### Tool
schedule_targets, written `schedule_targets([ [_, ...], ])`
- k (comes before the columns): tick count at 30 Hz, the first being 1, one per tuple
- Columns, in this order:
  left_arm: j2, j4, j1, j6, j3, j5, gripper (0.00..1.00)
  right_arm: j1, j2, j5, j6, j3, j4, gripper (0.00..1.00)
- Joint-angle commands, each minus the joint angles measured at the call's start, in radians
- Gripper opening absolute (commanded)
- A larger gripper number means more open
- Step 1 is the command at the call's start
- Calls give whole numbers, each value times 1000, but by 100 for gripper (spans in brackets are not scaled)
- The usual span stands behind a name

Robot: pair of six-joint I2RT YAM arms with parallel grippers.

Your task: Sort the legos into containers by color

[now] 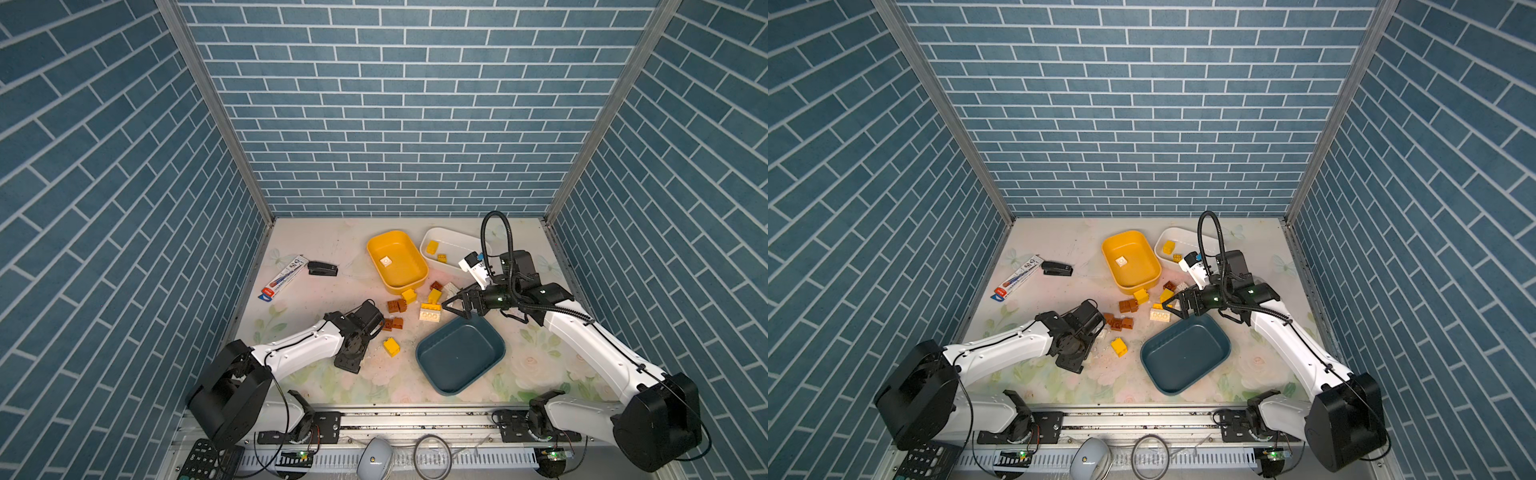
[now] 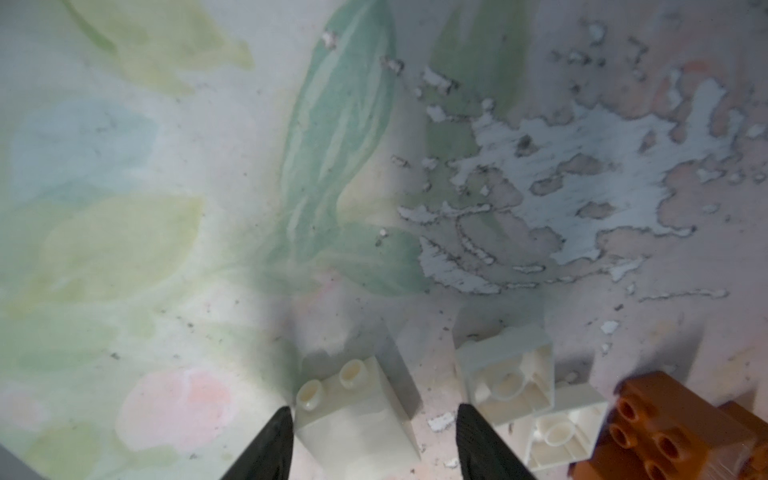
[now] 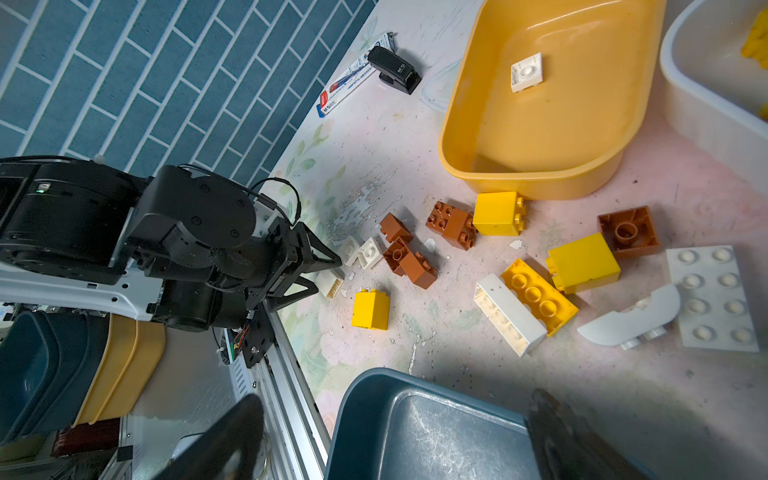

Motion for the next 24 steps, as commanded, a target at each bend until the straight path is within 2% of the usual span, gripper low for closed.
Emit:
schedule_targets([
  [1,2,-7,-14,-34,-29,-4,60,-11,9,-32,-47,22,-24,99],
  [7,3,64,-14,-43,-89,-4,52,-14,12,-41,-47,23,-39,99],
  [10,10,80,-14,-36,-99,-2,44,-16,11,-42,-50,27,-49,99],
  [13,-5,42,-12,-10,-79,-17,32,-18,11,-39,-53,33,-56,99],
  [16,-42,-32,-2,38,-40,-41,26,-22,14,-40,-54,36,-55,99],
  [19,-83,-102,25,146,13,-62,25,-26,19,-44,-54,39,-49,99],
  [24,-94,-227,115,467,191,-100,26,-44,24,-55,-42,42,-18,99],
])
